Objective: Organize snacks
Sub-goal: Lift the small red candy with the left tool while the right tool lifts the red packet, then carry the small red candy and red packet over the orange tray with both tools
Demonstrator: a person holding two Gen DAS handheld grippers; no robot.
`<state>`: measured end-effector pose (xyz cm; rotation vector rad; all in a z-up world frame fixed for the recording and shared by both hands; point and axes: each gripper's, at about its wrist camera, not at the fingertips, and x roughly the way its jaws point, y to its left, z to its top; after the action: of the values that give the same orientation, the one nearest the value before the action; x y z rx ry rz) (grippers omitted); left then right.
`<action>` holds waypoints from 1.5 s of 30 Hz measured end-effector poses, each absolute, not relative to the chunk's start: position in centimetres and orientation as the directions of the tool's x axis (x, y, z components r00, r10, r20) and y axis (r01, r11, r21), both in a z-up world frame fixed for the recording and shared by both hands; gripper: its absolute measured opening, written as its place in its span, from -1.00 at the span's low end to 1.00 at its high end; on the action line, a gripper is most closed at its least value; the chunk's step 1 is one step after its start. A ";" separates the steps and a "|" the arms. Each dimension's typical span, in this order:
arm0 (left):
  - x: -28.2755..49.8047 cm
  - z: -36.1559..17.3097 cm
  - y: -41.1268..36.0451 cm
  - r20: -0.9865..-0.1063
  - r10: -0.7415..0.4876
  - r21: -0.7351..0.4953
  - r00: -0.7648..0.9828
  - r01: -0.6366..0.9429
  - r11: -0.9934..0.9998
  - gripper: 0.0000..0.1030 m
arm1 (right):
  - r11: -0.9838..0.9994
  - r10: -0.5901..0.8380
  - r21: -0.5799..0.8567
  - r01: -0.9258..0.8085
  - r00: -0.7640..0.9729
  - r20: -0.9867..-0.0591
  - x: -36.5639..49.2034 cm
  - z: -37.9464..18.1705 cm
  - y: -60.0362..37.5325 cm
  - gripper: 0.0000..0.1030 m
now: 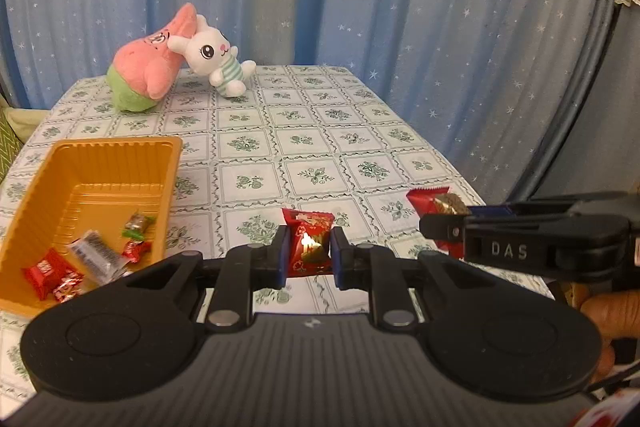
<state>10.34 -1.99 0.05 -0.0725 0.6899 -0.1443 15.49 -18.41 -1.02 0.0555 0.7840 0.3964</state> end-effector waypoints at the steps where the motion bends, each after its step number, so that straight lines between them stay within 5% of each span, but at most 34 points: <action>1: 9.9 0.3 -1.8 -0.626 -0.156 -0.113 0.764 0.109 0.988 -0.64 | 0.926 0.368 0.199 -0.322 0.640 -0.675 14.8 -0.8 -18.3 -0.41; 19: 3.7 1.6 3.4 -0.627 -0.092 -0.091 0.774 0.044 0.995 -0.64 | 0.912 0.401 0.223 -0.345 0.629 -0.666 7.2 -0.1 -13.2 -0.41; 45: 2.9 1.4 8.3 -0.641 -0.023 -0.080 0.767 -0.038 0.996 -0.64 | 0.874 0.459 0.218 -0.435 0.587 -0.668 7.8 -0.7 -7.6 -0.41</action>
<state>2.85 8.32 1.35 -0.0899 0.6967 0.0082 7.79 -7.61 -0.70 0.0322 0.7873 0.5211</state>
